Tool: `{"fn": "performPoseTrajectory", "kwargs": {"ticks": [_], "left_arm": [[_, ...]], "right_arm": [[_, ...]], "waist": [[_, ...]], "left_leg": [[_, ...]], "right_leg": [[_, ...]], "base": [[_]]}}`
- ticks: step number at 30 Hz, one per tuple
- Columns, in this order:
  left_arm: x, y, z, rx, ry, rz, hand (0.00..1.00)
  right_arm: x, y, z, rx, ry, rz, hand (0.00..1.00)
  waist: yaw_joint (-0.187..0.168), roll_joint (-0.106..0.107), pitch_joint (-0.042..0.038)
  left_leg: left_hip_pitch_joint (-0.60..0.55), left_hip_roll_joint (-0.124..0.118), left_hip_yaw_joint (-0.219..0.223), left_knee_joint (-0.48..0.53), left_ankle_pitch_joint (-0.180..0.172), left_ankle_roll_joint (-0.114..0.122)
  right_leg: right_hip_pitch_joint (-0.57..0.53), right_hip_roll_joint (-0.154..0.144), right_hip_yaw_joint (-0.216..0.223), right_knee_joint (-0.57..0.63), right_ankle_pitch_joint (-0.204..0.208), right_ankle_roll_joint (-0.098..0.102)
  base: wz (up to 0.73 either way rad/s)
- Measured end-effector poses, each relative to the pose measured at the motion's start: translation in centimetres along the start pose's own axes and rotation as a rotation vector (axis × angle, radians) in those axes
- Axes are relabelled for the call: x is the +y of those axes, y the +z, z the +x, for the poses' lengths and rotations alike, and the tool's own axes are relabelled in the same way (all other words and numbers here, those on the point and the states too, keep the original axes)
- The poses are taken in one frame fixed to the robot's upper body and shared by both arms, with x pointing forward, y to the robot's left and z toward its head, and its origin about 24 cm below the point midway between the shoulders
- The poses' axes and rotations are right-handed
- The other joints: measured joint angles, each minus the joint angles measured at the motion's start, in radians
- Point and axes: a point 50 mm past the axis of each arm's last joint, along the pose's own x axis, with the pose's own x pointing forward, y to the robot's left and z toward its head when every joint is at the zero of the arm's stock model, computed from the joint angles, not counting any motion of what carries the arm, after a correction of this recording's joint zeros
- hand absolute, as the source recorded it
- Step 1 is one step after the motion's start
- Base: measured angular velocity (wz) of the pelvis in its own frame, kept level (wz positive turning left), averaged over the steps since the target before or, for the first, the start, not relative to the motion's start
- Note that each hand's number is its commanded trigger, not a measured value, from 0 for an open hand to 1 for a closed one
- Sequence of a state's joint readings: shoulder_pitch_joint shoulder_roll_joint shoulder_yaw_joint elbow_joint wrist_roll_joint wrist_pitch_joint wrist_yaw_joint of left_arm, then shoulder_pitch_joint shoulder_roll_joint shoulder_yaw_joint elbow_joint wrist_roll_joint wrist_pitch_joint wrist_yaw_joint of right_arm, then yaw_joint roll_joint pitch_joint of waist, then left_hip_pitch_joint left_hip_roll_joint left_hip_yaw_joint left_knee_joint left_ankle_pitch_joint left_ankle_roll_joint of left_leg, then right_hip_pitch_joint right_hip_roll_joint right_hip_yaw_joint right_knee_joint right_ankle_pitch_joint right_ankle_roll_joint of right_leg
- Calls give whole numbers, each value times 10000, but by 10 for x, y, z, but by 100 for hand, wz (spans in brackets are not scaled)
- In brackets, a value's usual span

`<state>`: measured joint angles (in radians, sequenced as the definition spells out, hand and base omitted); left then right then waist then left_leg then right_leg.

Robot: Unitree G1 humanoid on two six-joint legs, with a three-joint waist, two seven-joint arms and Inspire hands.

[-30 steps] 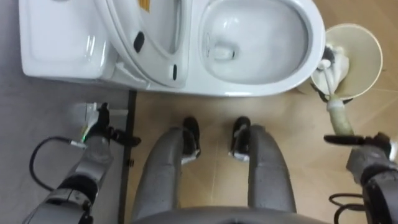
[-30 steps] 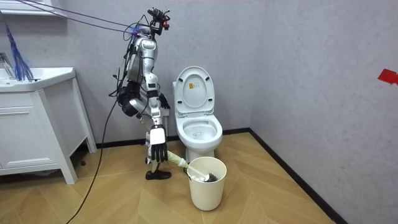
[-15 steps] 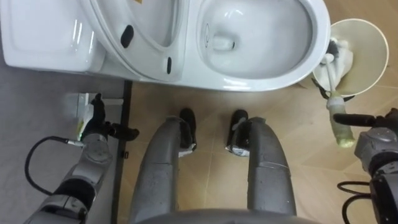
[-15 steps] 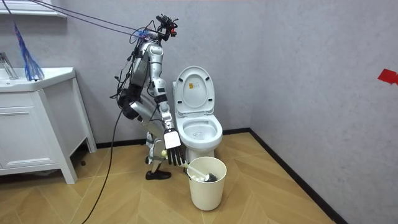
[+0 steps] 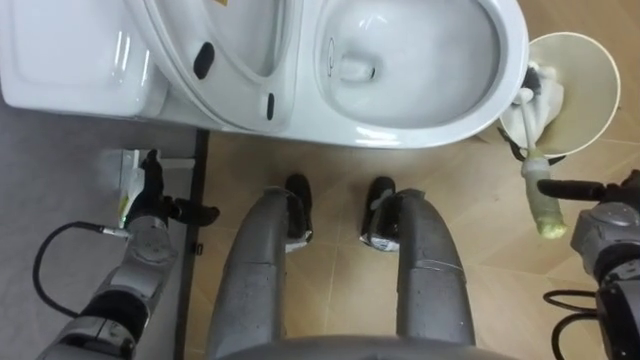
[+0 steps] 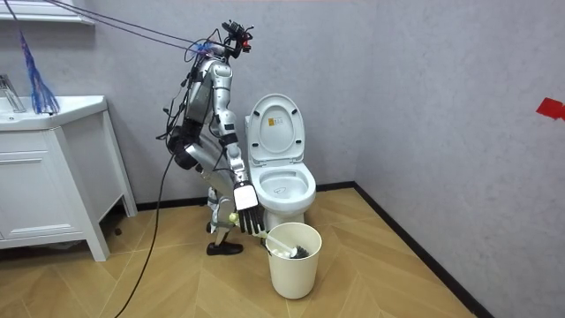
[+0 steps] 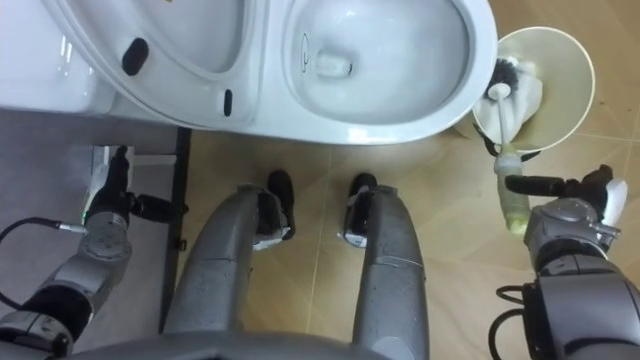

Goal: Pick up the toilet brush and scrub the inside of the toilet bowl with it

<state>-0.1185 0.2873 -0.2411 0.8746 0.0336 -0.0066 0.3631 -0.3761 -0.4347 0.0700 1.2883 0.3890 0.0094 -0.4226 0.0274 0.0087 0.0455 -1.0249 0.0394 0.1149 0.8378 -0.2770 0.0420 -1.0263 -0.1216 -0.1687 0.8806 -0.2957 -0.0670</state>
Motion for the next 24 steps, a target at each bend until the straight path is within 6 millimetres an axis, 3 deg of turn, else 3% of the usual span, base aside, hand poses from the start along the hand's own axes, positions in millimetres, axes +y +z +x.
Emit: {"fn": "performPoseTrajectory", "kwargs": {"ticks": [6,14,24], "left_arm": [[1,7,1,-378,148,-31,0],[8,40,11,-1279,432,-199,0],[5,45,11,-1492,439,-69,0]], "right_arm": [[5,1,-1,-217,380,-509,0],[12,18,-2,-749,863,-645,0],[11,36,-1,-1067,1165,-518,0]], "waist": [[87,14,1],[386,211,20],[583,501,34]], "left_leg": [[-355,-3,-155,262,-33,-51],[-1587,-188,-365,1213,-121,-150],[-2301,-200,-334,1563,-140,-247]], "right_leg": [[-275,-21,-110,206,-50,-72],[-1469,-417,-227,1446,-467,-245],[-2269,-468,-143,1923,-521,-373]], "base": [[3],[16],[1]]}}
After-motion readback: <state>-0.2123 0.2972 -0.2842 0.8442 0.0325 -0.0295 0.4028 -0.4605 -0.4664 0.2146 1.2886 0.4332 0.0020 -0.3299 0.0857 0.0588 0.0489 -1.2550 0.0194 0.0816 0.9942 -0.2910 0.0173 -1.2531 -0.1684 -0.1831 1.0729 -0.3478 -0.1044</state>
